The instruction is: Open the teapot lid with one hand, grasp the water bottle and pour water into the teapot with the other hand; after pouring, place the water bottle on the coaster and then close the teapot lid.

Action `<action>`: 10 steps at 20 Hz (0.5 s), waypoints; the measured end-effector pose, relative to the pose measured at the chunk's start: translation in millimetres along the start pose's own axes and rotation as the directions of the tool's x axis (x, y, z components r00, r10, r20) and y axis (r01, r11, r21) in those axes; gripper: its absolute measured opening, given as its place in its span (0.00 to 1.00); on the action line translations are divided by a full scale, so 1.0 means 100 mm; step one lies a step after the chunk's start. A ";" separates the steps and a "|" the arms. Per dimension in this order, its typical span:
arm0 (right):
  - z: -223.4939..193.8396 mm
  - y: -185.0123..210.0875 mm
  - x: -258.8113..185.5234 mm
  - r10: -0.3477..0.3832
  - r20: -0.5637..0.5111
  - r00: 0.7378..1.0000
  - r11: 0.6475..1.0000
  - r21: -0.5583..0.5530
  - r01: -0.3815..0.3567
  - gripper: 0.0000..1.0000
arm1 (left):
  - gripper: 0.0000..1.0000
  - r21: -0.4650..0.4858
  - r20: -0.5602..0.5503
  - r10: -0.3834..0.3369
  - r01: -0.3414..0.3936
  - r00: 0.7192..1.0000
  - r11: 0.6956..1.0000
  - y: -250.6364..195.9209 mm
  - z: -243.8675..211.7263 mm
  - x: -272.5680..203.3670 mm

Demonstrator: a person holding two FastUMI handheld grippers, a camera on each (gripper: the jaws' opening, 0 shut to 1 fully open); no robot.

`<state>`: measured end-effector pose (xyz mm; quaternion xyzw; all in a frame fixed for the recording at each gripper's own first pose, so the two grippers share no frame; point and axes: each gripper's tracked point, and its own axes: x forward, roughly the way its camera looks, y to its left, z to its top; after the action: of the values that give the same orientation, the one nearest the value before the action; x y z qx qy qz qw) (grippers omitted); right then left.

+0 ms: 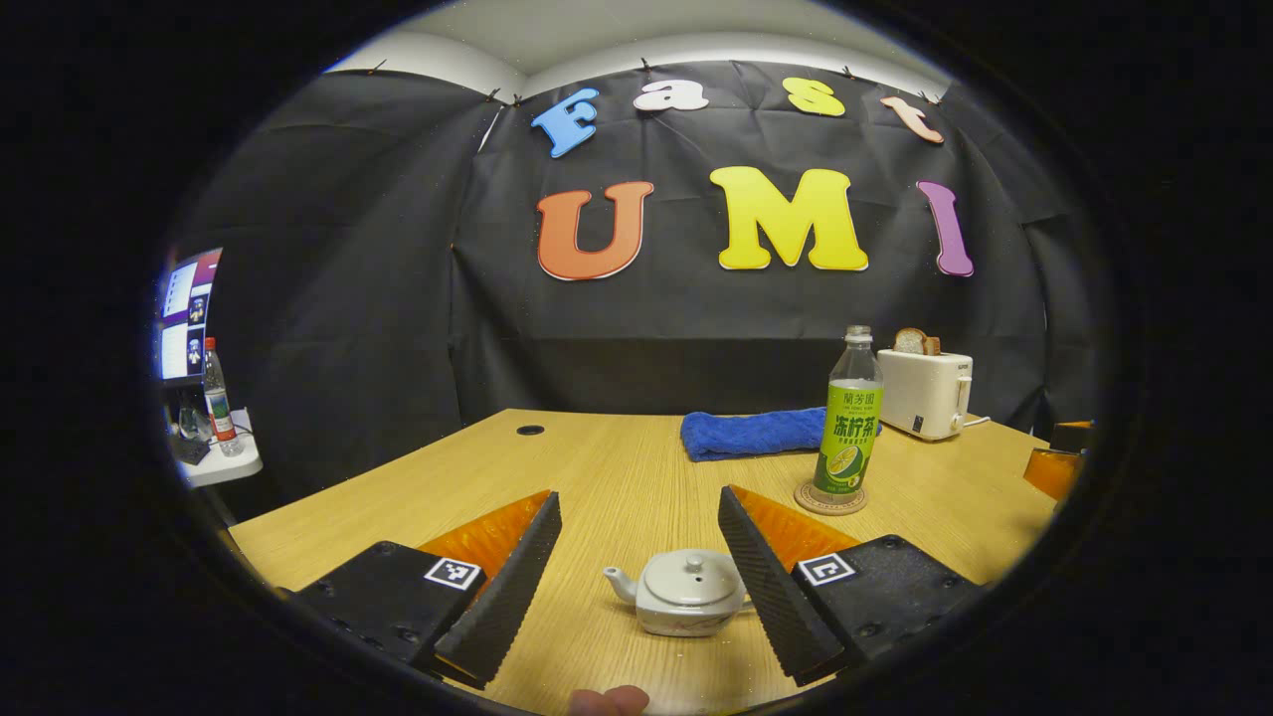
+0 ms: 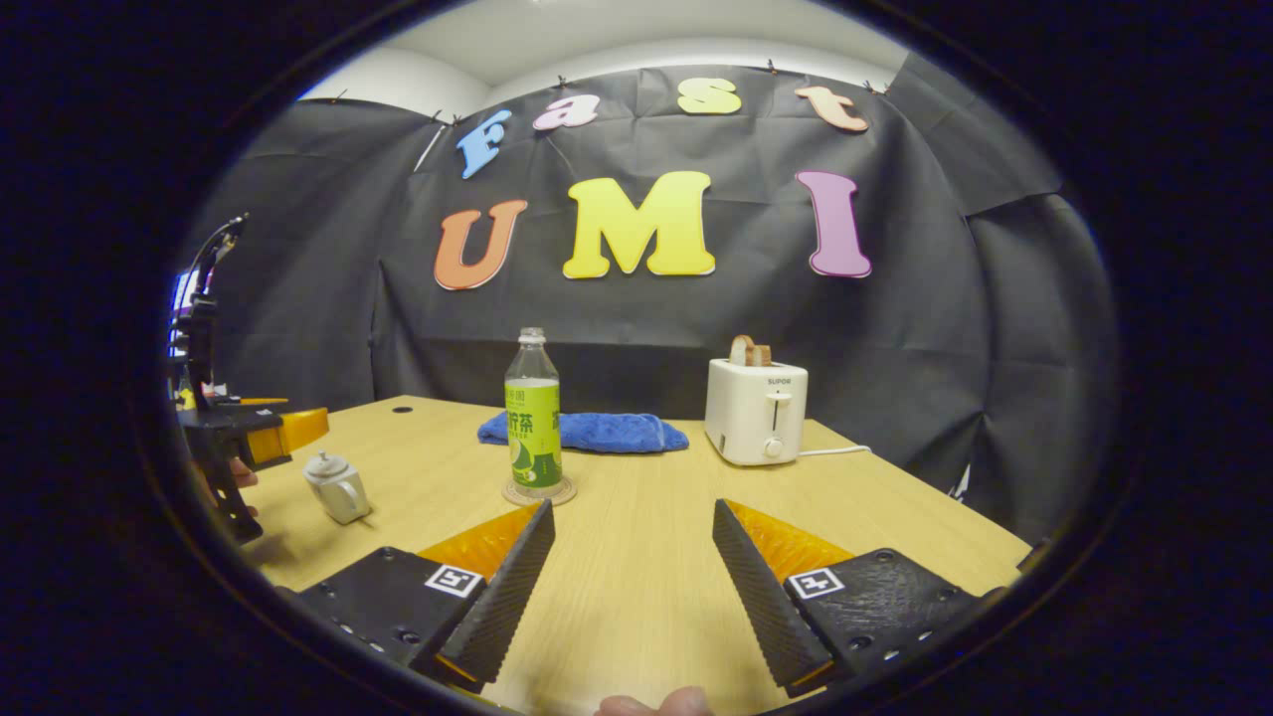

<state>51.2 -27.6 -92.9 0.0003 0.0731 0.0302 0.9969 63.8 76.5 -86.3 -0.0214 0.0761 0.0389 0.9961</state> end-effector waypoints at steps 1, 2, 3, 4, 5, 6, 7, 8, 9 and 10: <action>-0.01 -0.02 0.00 -0.003 -0.001 1.000 1.000 0.006 0.003 0.97 | 0.99 0.009 0.011 0.006 -0.007 1.000 1.000 0.04 0.06 -0.05; -0.03 -0.02 0.00 -0.009 -0.003 1.000 1.000 0.010 0.009 0.97 | 0.99 0.016 0.022 0.011 -0.011 1.000 1.000 0.07 0.13 -0.09; -0.04 -0.04 -0.01 -0.012 -0.004 1.000 1.000 0.012 0.012 0.97 | 0.99 0.022 0.032 0.012 -0.012 0.999 1.000 0.10 0.18 -0.13; -0.04 -0.04 -0.01 -0.015 -0.004 1.000 1.000 0.014 0.015 0.95 | 0.99 0.026 0.040 0.013 -0.014 0.999 1.000 0.10 0.23 -0.20; -0.04 -0.04 -0.03 -0.016 -0.003 1.000 1.000 0.016 0.016 0.96 | 0.99 0.029 0.048 0.012 -0.013 0.999 0.999 0.09 0.27 -0.25; -0.02 -0.04 -0.06 -0.017 0.001 1.000 1.000 0.017 0.017 0.97 | 0.99 0.030 0.056 0.012 -0.014 0.998 0.999 0.07 0.32 -0.30; 0.01 -0.04 -0.08 -0.019 0.008 1.000 1.000 0.016 0.019 0.97 | 0.99 0.030 0.066 0.010 -0.012 0.998 0.999 0.05 0.37 -0.36; 0.03 -0.05 -0.11 -0.022 0.015 1.000 1.000 0.015 0.022 0.95 | 0.99 0.030 0.072 0.008 -0.010 0.997 1.000 0.03 0.39 -0.42; 0.08 -0.06 -0.14 -0.026 0.024 0.999 1.000 0.013 0.025 0.95 | 0.99 0.033 0.074 0.007 -0.010 0.997 0.999 -0.01 0.40 -0.47; 0.14 -0.05 -0.17 -0.029 0.033 0.999 1.000 0.011 0.028 0.95 | 0.99 0.035 0.074 0.005 -0.008 0.997 0.999 -0.04 0.41 -0.50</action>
<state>36.7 -33.4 -77.0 0.0049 0.0565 0.0156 0.9983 21.1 70.6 -37.9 -0.0020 0.0401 0.0416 0.9983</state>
